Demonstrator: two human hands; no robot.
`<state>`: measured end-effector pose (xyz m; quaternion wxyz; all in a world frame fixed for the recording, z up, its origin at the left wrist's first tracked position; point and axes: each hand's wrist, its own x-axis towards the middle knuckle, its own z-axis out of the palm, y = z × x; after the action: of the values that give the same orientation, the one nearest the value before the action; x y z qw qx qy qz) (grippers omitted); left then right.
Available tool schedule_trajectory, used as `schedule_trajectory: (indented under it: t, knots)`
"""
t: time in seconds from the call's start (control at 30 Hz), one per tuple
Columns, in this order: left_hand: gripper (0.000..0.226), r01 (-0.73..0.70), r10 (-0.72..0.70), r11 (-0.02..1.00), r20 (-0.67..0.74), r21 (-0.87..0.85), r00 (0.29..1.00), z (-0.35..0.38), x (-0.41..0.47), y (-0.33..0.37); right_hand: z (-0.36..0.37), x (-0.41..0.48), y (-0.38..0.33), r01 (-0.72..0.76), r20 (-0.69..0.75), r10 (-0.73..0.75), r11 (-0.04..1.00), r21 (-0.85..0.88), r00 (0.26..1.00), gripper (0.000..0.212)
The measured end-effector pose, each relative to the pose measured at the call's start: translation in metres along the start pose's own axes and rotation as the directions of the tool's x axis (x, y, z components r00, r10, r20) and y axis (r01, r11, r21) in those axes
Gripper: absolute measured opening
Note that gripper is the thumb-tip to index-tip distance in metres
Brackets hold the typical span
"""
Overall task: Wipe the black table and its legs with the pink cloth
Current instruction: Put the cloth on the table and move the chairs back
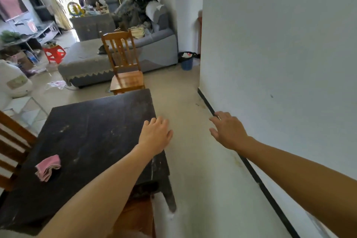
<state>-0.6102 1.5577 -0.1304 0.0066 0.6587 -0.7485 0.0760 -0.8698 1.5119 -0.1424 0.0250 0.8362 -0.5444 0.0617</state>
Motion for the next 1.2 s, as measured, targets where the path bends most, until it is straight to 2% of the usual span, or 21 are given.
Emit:
schedule_trajectory:
  t: [0.17,0.3,0.5,0.6,0.7,0.93,1.2]
  knots:
    - [0.04,-0.041,0.041,0.999,0.008,0.006,0.999,0.001,0.075,0.031,-0.001,0.05,0.067,0.005,-0.003,-0.005,0.998,-0.056,1.0,0.043]
    - [0.04,-0.018,0.018,0.999,0.019,0.028,1.0,0.018,0.143,0.028,0.018,0.103,0.1,0.033,0.015,-0.032,0.998,-0.053,0.999,0.044]
    - [0.041,-0.002,0.002,1.0,0.072,-0.005,0.997,0.043,0.265,0.013,0.031,0.212,0.152,0.114,0.038,-0.11,0.984,-0.138,0.993,0.047]
    - [0.041,-0.014,0.013,1.0,0.055,0.006,0.998,0.042,0.334,-0.002,0.027,0.281,0.174,0.151,-0.008,-0.157,0.965,-0.213,0.988,0.04]
    - [0.041,-0.004,0.004,1.0,0.039,-0.012,0.999,0.038,0.4,-0.018,0.02,0.347,0.189,0.168,-0.061,-0.183,0.967,-0.192,0.981,0.032]
    - [0.042,0.021,-0.022,0.999,0.033,0.028,0.999,0.062,0.538,-0.056,0.056,0.506,0.228,0.247,-0.096,-0.264,0.956,-0.161,0.96,0.036]
    - [0.041,0.179,-0.179,0.983,-0.017,0.036,0.984,0.095,0.718,-0.125,0.088,0.723,0.276,0.328,-0.059,-0.338,0.935,-0.134,0.939,0.038]
